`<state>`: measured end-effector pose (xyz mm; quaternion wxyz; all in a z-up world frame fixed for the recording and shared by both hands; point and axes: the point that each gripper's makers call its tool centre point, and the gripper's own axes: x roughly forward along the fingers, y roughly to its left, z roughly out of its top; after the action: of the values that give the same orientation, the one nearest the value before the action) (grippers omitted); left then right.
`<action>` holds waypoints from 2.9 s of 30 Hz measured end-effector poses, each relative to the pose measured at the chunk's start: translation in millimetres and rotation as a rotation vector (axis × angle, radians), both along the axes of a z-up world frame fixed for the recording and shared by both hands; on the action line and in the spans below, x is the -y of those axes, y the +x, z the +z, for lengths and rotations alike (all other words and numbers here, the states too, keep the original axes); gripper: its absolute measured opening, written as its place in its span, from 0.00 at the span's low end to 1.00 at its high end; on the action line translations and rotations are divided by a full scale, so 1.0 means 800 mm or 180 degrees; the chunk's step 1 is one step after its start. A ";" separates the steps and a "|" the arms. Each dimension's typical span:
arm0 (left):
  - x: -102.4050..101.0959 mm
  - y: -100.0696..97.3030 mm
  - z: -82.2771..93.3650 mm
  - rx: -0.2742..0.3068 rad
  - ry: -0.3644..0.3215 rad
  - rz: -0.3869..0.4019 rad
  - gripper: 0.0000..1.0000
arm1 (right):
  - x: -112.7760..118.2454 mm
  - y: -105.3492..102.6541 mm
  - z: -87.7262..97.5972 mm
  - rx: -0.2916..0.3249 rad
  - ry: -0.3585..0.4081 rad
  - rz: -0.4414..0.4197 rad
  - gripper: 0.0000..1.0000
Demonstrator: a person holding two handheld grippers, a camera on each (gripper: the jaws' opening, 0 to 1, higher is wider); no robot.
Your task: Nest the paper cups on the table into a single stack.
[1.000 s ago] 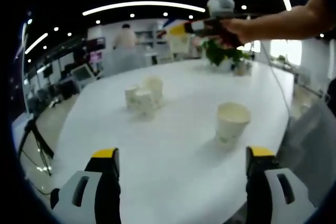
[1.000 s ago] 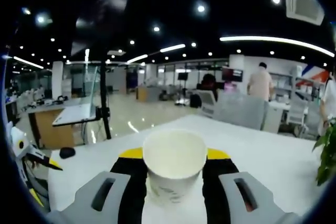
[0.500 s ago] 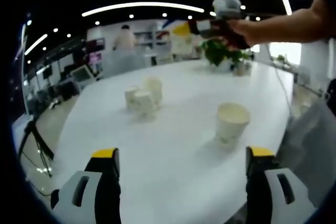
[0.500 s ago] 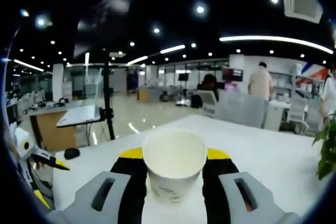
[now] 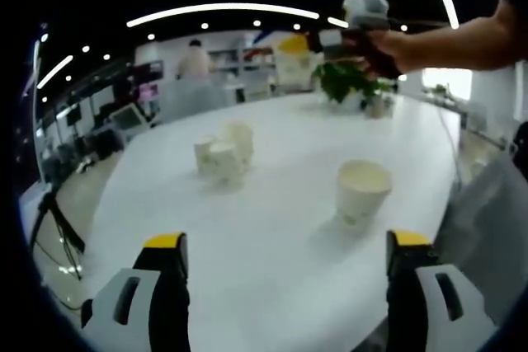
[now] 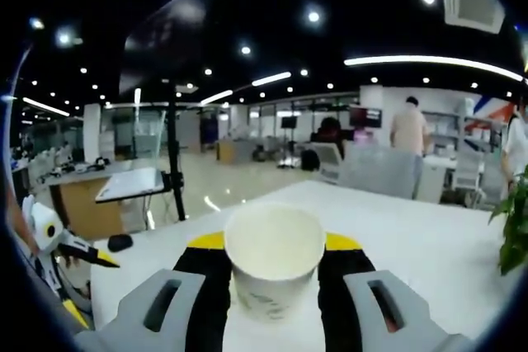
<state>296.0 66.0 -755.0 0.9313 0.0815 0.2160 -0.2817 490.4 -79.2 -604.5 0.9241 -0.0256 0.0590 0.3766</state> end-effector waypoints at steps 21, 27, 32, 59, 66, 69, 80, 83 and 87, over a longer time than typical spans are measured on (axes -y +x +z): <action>-0.002 0.003 0.000 0.0021 0.0030 0.0032 0.99 | -0.006 -0.045 0.003 -0.0022 0.0039 0.0166 0.38; -0.004 0.004 0.000 0.0030 0.0039 0.0040 0.99 | -0.011 -0.062 0.004 -0.0031 0.0076 0.0221 0.38; -0.003 0.004 -0.001 0.0027 0.0054 0.0023 0.98 | -0.016 -0.075 0.003 -0.0031 0.0087 0.0274 0.38; 0.001 0.001 -0.004 -0.0009 0.0070 -0.0025 0.98 | -0.022 -0.133 0.014 0.0010 0.0143 0.0502 0.37; 0.002 0.000 -0.003 -0.0016 0.0072 -0.0029 0.98 | -0.019 -0.147 0.005 -0.0029 0.0131 0.0579 0.37; 0.002 0.000 -0.004 -0.0017 0.0069 -0.0025 0.98 | -0.017 -0.153 0.007 -0.0059 0.0192 0.0592 0.37; 0.002 0.001 -0.004 -0.0024 0.0077 -0.0021 0.97 | -0.016 -0.188 -0.007 -0.0093 0.0175 0.0681 0.37; 0.002 0.001 -0.004 -0.0023 0.0081 -0.0022 0.97 | -0.014 -0.195 -0.010 -0.0105 0.0197 0.0672 0.37; 0.002 0.001 -0.004 -0.0027 0.0081 -0.0020 0.97 | -0.013 -0.207 -0.013 -0.0131 0.0216 0.0674 0.37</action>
<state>296.9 64.2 -758.3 0.9284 0.0928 0.2232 -0.2822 324.9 -68.6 -615.0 0.8782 0.0074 0.0621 0.4743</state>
